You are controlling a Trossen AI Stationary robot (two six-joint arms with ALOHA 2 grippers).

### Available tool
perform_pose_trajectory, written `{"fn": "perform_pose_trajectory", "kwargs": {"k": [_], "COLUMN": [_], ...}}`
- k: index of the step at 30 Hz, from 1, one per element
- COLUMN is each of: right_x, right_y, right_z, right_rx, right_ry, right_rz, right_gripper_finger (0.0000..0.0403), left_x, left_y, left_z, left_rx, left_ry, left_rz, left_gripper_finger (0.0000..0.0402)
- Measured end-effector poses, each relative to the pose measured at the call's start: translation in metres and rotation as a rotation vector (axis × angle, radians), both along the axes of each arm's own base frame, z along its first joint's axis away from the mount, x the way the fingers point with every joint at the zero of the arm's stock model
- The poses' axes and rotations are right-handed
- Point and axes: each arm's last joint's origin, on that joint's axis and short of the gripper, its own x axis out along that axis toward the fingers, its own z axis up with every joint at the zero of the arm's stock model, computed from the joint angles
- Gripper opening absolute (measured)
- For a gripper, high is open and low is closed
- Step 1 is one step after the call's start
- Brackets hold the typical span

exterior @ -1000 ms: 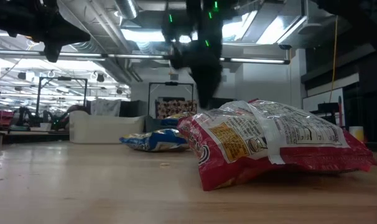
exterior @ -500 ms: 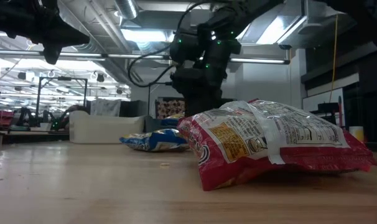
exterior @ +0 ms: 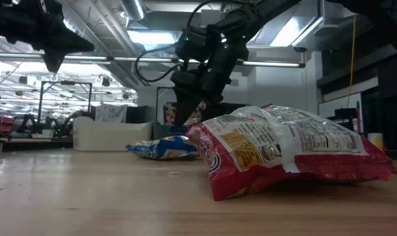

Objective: Sort Maruchan noodles
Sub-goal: Put the blue noodle pack into the blue bin

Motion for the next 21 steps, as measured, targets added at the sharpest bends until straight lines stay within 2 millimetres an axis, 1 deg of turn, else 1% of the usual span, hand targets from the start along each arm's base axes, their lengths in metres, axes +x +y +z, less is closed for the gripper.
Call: {"fn": "perform_pose_trajectory", "kwargs": {"k": [2, 6, 9, 13, 16, 21], "right_x": [0.0, 0.0, 0.003, 0.007, 0.009, 0.013], "right_y": [-0.001, 0.0, 0.002, 0.006, 0.005, 0.004], "right_z": [0.0, -0.006, -0.013, -0.024, -0.031, -0.032], "right_rx": [0.007, 0.03, 0.04, 0.068, 0.119, 0.104], "right_ry": [-0.002, 0.019, 0.027, 0.039, 0.027, -0.009], "right_rz": [-0.019, -0.041, -0.032, -0.033, -0.012, -0.011], "right_gripper_finger": [0.0389, 0.039, 0.039, 0.039, 0.039, 0.039], "left_x": [0.002, 0.008, 0.013, 0.021, 0.023, 0.027], "left_y": [0.0, 0.001, 0.001, -0.001, -0.003, -0.003], "left_z": [-0.008, -0.027, -0.04, -0.058, -0.059, -0.065], "left_rx": [-0.026, -0.082, -0.134, -0.209, -0.232, -0.308], "left_ry": [0.018, 0.047, 0.028, -0.003, -0.007, 0.029], "left_rz": [0.001, 0.01, 0.009, -0.062, -0.095, -0.05], "left_gripper_finger": [0.0002, 0.0002, 0.0002, 0.0002, 0.0002, 0.0002]}}
